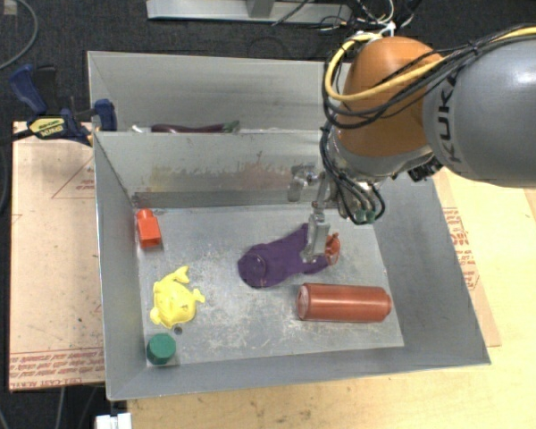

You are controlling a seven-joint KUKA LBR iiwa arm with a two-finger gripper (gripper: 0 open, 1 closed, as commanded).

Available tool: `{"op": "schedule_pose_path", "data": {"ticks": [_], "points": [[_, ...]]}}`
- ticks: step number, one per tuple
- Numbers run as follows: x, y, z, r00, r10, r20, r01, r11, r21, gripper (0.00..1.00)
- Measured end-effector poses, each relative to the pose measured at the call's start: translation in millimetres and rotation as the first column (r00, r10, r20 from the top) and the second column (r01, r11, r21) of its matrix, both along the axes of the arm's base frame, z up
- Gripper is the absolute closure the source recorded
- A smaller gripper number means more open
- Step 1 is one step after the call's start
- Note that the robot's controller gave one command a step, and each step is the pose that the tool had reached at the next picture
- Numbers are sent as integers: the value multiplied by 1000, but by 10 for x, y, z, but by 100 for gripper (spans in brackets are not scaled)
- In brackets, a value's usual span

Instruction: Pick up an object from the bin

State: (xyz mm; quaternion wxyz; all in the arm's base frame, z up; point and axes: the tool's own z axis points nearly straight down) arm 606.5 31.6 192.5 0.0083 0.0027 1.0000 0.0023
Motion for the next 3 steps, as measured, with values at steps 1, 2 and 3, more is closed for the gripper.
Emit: {"op": "schedule_pose_path", "data": {"ticks": [1,2,3], "points": [[-72,-6,-546,997,-72,-3,72,997,2,0],[35,102,-1217,999,39,3,-39,999,1,100],[35,101,-1217,999,39,3,-39,999,1,100]]}}
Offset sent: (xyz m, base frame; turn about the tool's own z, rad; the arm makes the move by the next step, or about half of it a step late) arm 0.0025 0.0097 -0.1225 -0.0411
